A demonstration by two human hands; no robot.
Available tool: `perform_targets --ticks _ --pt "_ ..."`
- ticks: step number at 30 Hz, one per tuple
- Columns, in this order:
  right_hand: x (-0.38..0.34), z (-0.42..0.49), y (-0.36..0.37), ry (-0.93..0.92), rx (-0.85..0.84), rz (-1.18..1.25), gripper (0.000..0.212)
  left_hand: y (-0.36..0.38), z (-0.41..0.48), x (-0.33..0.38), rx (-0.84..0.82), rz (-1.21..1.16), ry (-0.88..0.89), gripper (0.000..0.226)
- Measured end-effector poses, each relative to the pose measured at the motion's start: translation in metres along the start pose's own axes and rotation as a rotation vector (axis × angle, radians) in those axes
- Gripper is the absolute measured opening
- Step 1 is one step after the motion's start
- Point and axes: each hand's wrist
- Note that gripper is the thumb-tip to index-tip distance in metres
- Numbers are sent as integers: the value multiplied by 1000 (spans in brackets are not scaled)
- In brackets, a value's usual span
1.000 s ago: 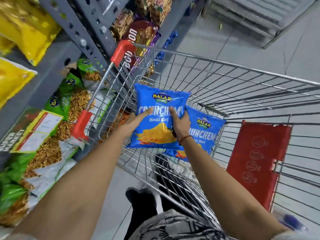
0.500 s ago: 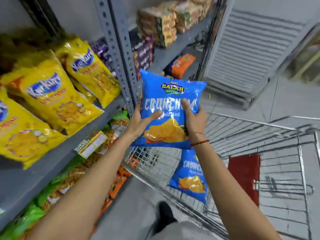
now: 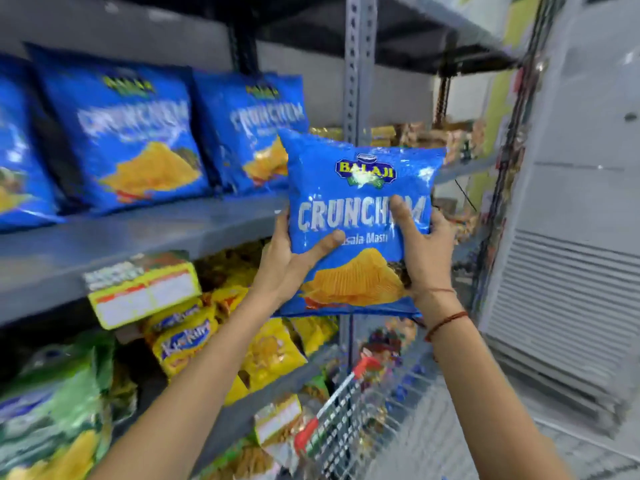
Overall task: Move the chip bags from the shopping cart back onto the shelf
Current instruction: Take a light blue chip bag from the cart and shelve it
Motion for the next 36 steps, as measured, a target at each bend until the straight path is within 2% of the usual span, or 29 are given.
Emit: perform_targets --ticks 4,8,12,15,17,25,31,34,36 --pt "-44 19 51 -114 -84 111 39 -50 17 44 114 25 142 81" --pt "-78 32 109 -227 -147 182 33 -103 35 73 203 26 207 78" --pt "-90 37 168 -275 -216 221 34 -156 51 85 296 59 199 74" --pt "-81 36 207 -287 -261 216 39 -185 58 80 343 88 194 73" --pt "-72 32 228 -286 -293 212 35 -199 60 73 363 122 170 76" --pt "-23 28 284 -186 -406 232 27 -227 65 43 454 196 17 74" --pt "-9 32 296 -109 -440 144 43 -230 71 36 486 251 -103 79" --pt "-8 31 295 -52 -498 32 67 -232 70 34 480 278 -187 88" --pt "-10 31 292 -58 -502 3 71 -232 68 37 475 290 -188 89"
Point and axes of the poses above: each hand's wrist, its own z-axis towards the middle knuckle, its own y-axis out of the palm, x = y × z, and after that the axes turned 7 degrees about -y, right-handed
